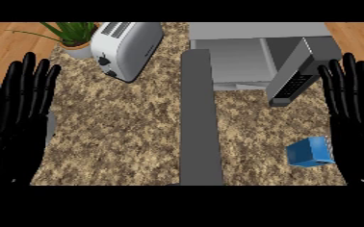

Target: Pick up the milk, place it into the microwave and close the microwave

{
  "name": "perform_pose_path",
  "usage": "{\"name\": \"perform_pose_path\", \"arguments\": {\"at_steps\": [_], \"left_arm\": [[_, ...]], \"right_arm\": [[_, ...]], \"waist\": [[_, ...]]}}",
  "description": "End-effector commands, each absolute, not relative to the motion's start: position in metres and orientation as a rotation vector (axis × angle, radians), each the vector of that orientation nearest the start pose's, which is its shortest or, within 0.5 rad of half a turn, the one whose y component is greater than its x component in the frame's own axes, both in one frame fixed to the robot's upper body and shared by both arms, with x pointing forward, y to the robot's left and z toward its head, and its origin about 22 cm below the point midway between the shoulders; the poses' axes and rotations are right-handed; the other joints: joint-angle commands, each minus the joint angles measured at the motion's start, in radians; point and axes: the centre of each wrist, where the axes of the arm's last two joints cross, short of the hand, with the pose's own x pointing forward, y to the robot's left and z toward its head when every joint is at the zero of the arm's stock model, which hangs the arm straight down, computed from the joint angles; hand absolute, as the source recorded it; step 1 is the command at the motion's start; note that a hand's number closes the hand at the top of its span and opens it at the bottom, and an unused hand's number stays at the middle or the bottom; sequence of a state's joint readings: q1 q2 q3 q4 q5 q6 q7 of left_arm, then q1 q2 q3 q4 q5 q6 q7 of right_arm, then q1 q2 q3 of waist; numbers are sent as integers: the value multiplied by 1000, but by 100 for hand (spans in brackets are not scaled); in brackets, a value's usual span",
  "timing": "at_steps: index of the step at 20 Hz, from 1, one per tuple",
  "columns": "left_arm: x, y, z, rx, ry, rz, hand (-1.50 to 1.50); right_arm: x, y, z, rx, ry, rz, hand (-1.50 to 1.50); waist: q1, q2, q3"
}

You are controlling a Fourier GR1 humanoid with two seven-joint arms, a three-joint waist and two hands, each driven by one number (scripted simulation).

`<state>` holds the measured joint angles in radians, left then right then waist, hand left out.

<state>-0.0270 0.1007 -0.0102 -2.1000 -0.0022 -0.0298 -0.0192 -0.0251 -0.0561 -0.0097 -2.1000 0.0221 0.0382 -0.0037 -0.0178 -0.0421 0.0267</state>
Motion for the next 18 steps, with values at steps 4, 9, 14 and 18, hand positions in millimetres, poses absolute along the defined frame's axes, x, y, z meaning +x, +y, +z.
{"name": "perform_pose_path", "arguments": {"at_steps": [4, 9, 14, 18], "left_arm": [[208, 262, 130, 63, -2112, -159, -150], [212, 248, 103, -77, -1963, 23, -150], [185, 266, 111, -79, -1964, 19, -150], [200, 281, 101, -106, -1968, 23, -150]], "right_arm": [[162, -252, 146, 57, -2145, 146, -150], [160, -242, 141, 446, -1964, 201, -150], [124, -247, 149, 483, -1943, 199, -150], [114, -251, 146, 391, -1973, 172, -150]], "waist": [[7, 39, -27], [7, 41, -27], [16, 39, -27], [11, 40, -27]]}}
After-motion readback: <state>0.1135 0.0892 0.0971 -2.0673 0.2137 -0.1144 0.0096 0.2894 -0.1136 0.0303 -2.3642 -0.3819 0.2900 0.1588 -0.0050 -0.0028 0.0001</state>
